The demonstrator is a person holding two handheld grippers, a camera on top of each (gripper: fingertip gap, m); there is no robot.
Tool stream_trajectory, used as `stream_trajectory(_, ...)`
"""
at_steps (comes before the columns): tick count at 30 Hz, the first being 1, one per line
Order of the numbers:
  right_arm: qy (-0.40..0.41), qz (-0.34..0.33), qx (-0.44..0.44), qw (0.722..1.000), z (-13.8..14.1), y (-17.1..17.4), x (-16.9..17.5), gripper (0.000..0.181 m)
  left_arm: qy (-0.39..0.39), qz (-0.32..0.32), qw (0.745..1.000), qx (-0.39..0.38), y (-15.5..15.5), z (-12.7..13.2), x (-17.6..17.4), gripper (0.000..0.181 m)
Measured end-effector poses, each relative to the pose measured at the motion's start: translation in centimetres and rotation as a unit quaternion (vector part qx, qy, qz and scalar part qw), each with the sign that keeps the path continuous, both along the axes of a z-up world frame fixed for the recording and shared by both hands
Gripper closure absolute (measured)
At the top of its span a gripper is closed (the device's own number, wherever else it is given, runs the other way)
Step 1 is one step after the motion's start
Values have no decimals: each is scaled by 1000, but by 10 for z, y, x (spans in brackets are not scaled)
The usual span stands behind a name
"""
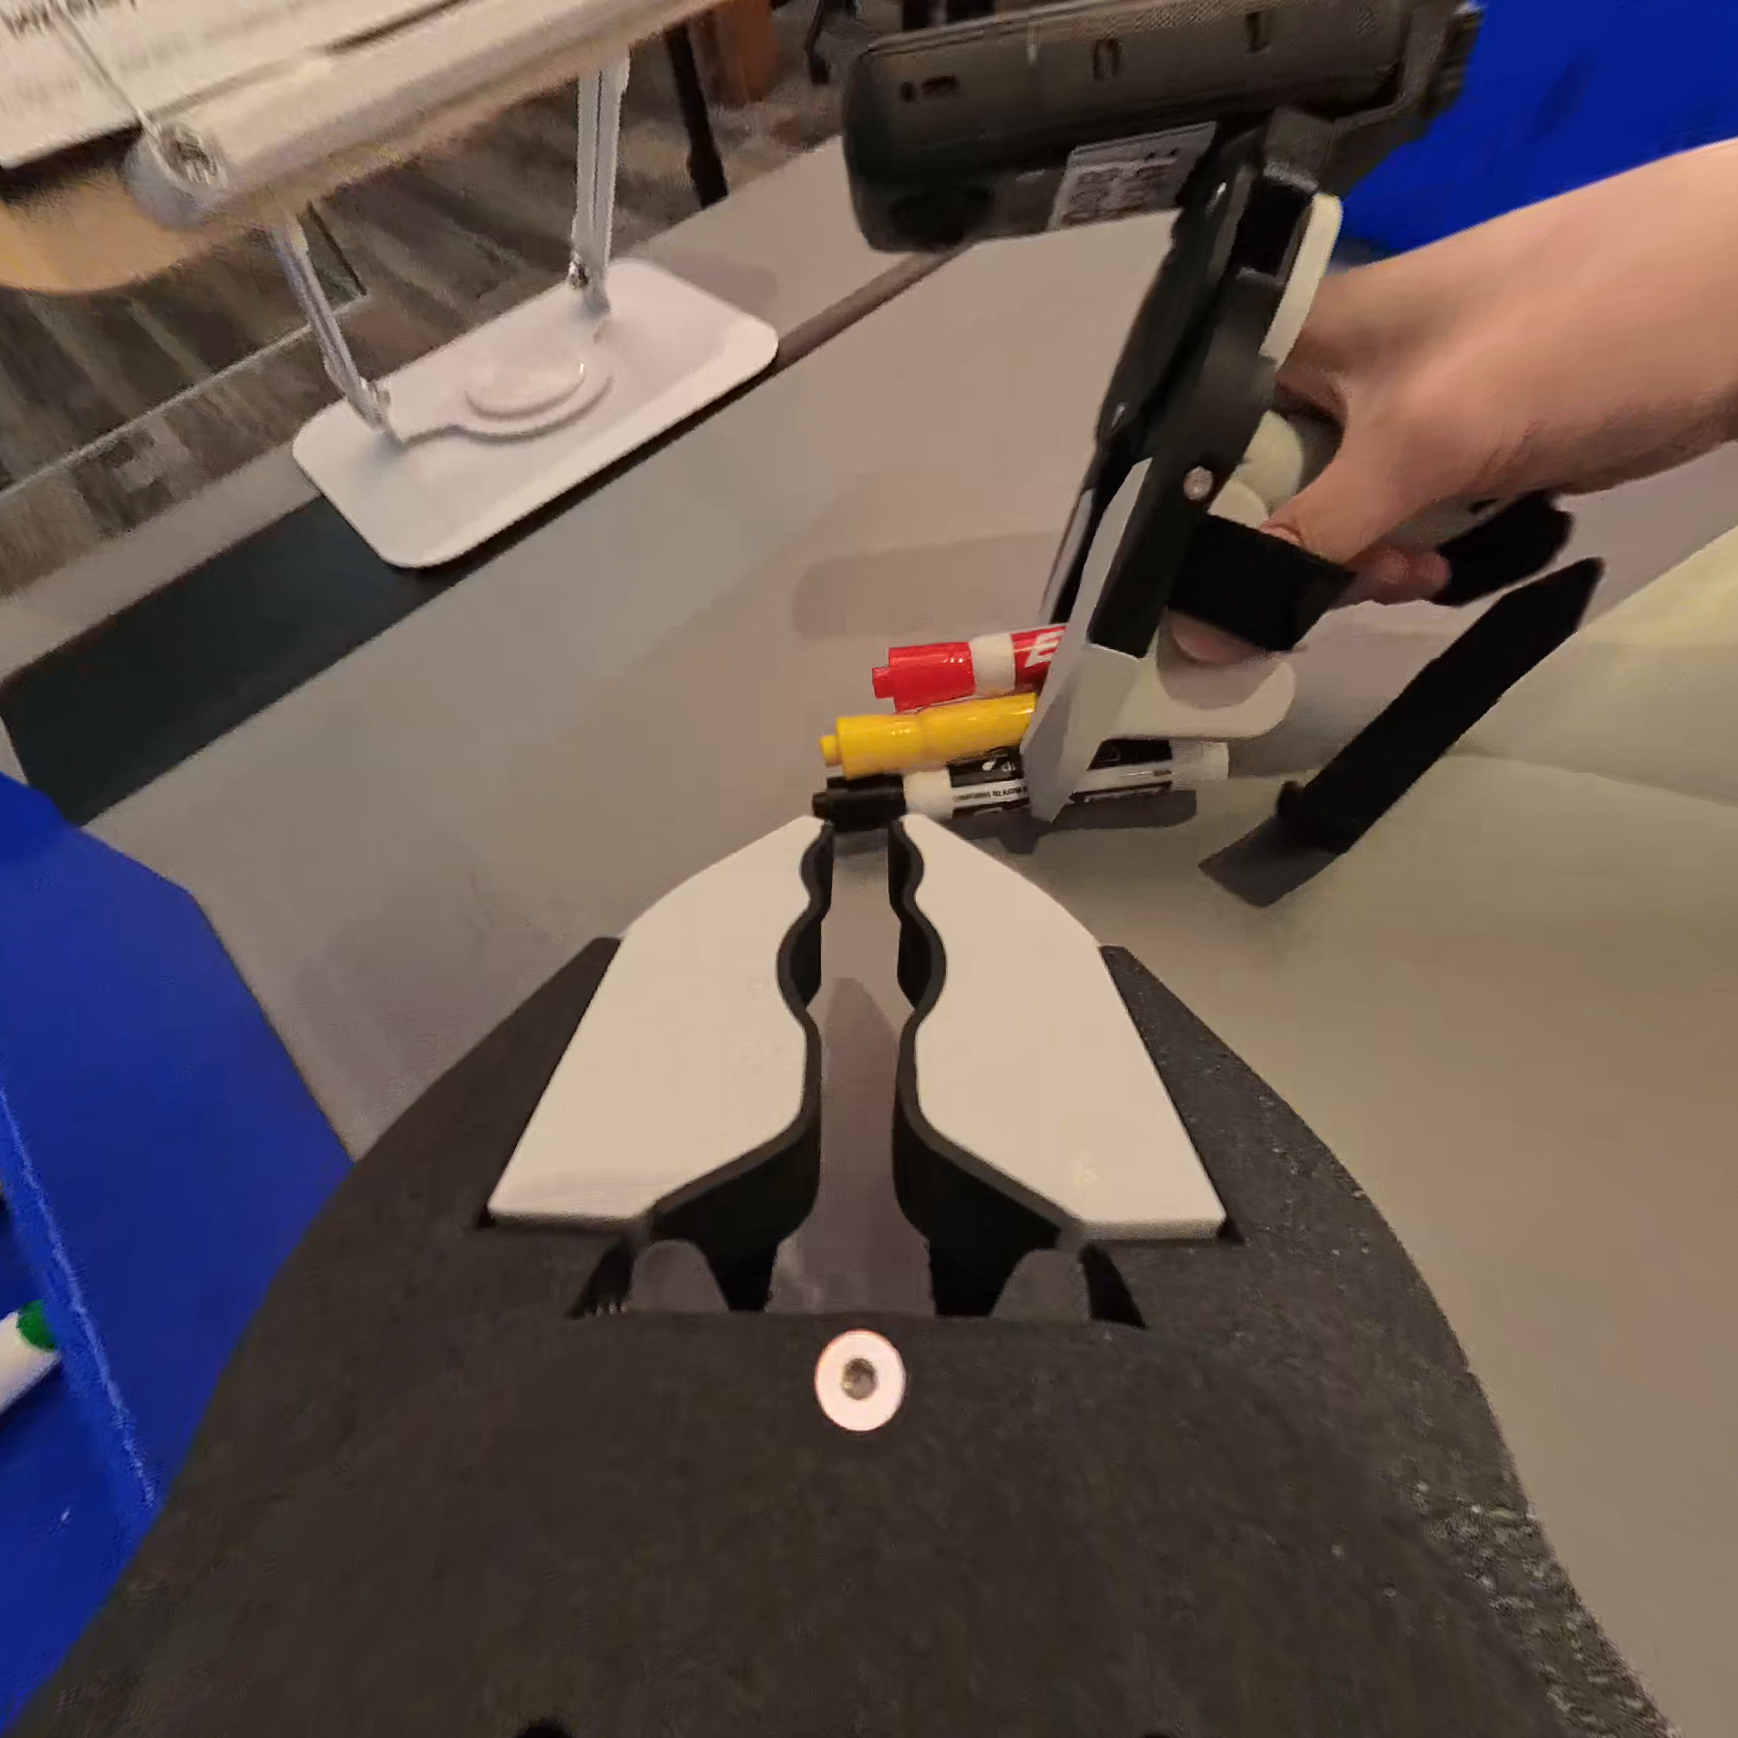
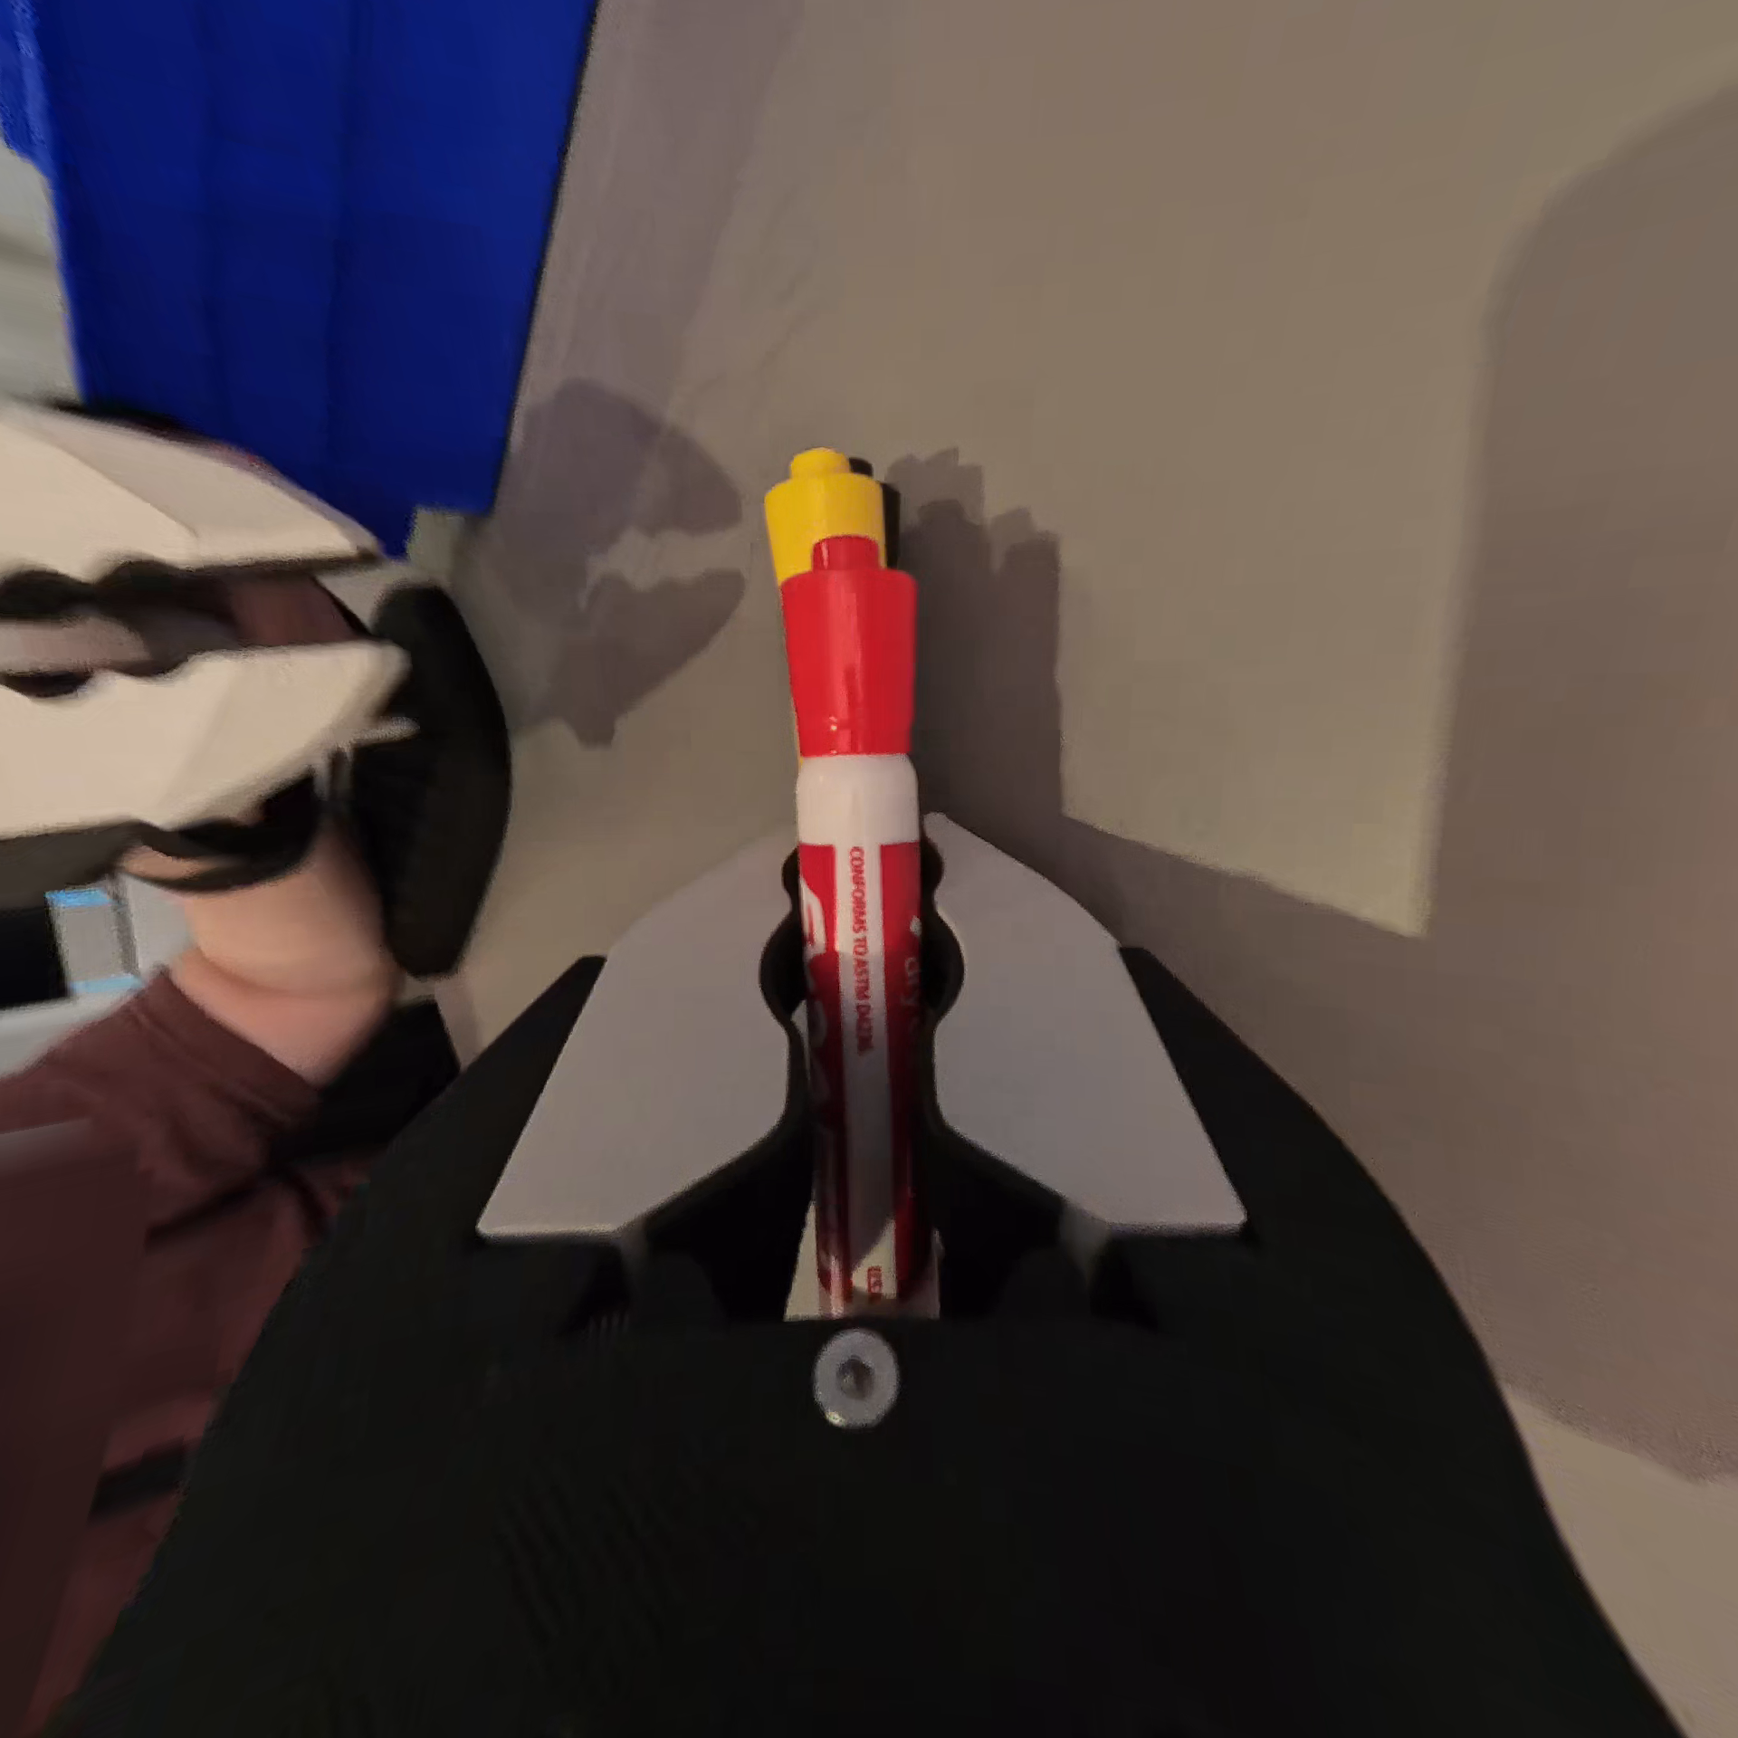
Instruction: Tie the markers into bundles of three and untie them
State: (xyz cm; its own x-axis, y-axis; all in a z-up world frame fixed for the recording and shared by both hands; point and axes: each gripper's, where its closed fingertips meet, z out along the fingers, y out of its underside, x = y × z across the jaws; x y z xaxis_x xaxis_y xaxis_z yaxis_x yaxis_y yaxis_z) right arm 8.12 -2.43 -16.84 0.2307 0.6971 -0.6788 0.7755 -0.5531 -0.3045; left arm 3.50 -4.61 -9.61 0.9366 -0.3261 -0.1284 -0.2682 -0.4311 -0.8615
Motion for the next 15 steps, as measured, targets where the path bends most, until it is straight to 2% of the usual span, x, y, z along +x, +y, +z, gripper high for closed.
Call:
stream_trajectory(2, 5, -41, -1, 999, 0, 2, -6, 161, 3, 18, 999, -26, -2, -12, -3, 171)
stream_trajectory(5, 9, -39, 48, 998, 11, 4, -3, 127, 6, 43, 995, -84, -8, -37, -5, 170)
stream_trajectory(6, 16, -35, 63, 997, 20, 4, 0, 126, 3, 44, 994, -103, -10, -45, -3, 168)
stream_trajectory(8, 40, -25, 76, 996, 41, 1, 6, 126, -4, 40, 990, -133, -14, -56, 2, 167)
stream_trajectory(11, 72, 16, 116, 990, 68, -1, 25, 137, -33, 41, 986, -157, -17, -64, 9, 170)
stream_trajectory(13, 54, 60, 185, 979, 62, 8, 46, 147, -69, 23, 981, -179, -21, -67, 21, 169)
stream_trajectory(15, 21, 91, 253, 963, 45, 20, 67, 148, -81, 28, 979, -184, -19, -69, 22, 169)
